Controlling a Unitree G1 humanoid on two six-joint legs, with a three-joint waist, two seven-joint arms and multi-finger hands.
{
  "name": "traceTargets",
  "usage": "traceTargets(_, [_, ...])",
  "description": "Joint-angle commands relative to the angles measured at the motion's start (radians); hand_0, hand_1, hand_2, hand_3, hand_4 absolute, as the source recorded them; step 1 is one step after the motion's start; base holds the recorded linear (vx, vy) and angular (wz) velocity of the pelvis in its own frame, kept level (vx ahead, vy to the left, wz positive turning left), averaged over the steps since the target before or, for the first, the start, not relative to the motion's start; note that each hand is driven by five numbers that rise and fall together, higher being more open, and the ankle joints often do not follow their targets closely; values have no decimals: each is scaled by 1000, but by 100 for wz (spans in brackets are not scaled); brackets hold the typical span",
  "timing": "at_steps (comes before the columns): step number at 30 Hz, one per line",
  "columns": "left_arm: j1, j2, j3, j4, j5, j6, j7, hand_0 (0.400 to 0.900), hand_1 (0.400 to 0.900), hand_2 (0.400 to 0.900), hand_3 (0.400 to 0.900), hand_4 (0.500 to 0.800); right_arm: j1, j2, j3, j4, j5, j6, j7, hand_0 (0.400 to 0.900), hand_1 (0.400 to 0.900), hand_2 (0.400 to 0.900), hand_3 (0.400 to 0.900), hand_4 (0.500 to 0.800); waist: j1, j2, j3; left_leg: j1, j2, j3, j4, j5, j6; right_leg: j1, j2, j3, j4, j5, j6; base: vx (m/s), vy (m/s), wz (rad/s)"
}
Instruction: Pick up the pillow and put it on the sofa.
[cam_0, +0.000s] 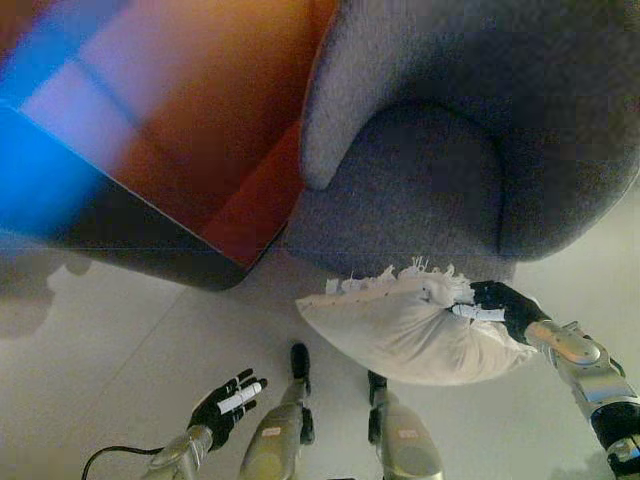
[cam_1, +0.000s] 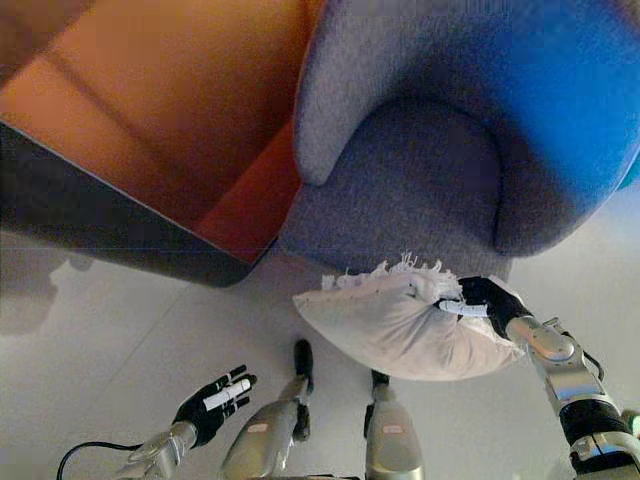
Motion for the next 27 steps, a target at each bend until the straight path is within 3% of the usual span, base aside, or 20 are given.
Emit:
traceTargets(1, [68, 1, 25, 77, 51, 5, -3, 900, 900, 900, 900, 800, -152, -119, -127, -112, 118, -68, -2, 400, 400, 400, 400, 500, 29, -37, -124, 83, -22, 73, 54, -196, -45, -43, 8, -24, 72, -49, 34, 90, -44, 6])
traceTargets(8, [72, 3, 30, 125, 92, 37, 16, 900, 900, 900, 900, 800, -292, -218, -106, -67, 200, 19, 16, 400, 400, 400, 400, 500, 56, -71, -174, 124, -16, 60, 48, -207, -44, 19, 20, -36, 49, -55, 28, 106, -43, 8])
traceTargets(17, [78, 11, 23, 210, 156, 45, 21, 900, 900, 900, 900, 800, -708, -387, 63, 283, 295, 131, 87, 400, 400, 400, 400, 500, 108, -119, -248, 178, -9, 43, 47, -222, -45, 98, 36, -46, 23, -59, 22, 167, -59, 7])
traceTargets(22, [84, 16, 19, 237, 172, 40, 27, 900, 900, 900, 900, 800, -879, -428, 166, 425, 290, 199, 110, 400, 400, 400, 400, 500, 127, -133, -261, 185, -11, 28, 40, -218, -47, 115, 45, -45, 5, -55, 17, 122, -71, 13])
traceTargets(27, [77, 33, 28, 245, 173, 45, 23, 900, 900, 900, 900, 800, -995, -427, 240, 501, 280, 267, 69, 400, 400, 400, 400, 500, 142, -134, -251, 172, -13, 12, 33, -211, -50, 110, 50, -44, -6, -52, 15, 3, -55, 10])
